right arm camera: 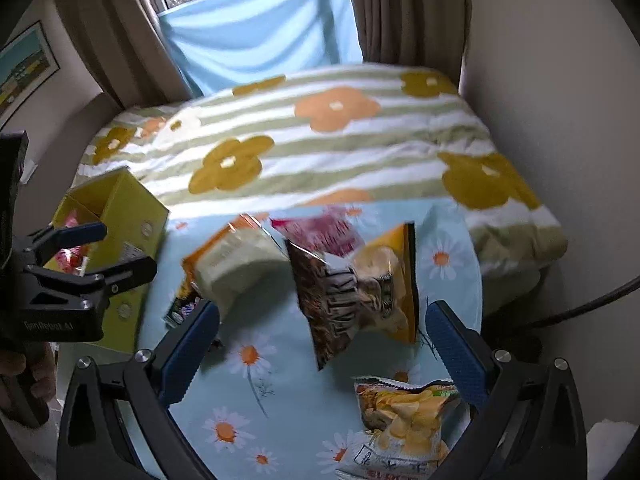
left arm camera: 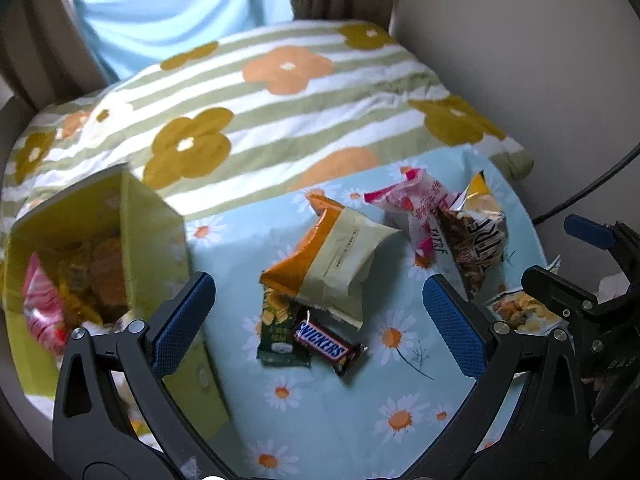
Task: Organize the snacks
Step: 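Move both grippers back over the remaining snacks on the cloth, then grasp the orange-and-cream biscuit pack with the left gripper while the right gripper grasps the TATRE bag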
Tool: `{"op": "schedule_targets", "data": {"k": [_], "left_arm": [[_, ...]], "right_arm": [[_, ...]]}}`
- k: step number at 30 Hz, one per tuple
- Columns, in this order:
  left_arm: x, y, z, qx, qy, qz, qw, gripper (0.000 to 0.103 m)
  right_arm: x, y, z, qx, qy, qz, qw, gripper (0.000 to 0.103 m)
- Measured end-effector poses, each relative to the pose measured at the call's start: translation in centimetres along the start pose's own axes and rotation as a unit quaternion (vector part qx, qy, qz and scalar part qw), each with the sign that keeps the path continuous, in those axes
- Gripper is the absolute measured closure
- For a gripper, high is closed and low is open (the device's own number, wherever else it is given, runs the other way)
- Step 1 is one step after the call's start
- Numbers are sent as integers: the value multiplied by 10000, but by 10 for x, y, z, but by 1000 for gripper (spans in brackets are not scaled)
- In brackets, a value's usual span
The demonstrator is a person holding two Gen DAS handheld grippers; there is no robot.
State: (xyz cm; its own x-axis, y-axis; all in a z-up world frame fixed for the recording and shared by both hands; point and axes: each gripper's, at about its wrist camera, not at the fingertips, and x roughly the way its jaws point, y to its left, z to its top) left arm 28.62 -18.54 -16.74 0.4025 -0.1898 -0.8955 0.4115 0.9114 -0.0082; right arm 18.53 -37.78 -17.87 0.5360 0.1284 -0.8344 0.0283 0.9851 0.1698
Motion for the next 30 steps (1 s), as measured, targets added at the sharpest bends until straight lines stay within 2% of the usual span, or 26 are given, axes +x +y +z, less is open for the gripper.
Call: {"op": "schedule_targets", "data": {"k": [5, 12, 18, 25, 30], "left_arm": [[43, -6, 10, 217, 432, -25, 9988, 0], [87, -5, 14, 436, 859, -5, 9953, 0], [115, -9, 18, 658, 1043, 34, 9924, 0], [136, -12, 19, 785, 1196, 7, 9897, 1], [148, -11, 17, 763, 1303, -118, 9885, 14]], "right_arm": [[32, -13, 4, 184, 288, -188, 9992, 0], [69, -10, 6, 21, 521, -381, 9979, 1], [89, -9, 10, -122, 617, -602, 9962, 1], [107, -10, 10, -147, 823, -656, 9943, 0], [113, -14, 10, -68, 915, -650, 9937, 0]]}}
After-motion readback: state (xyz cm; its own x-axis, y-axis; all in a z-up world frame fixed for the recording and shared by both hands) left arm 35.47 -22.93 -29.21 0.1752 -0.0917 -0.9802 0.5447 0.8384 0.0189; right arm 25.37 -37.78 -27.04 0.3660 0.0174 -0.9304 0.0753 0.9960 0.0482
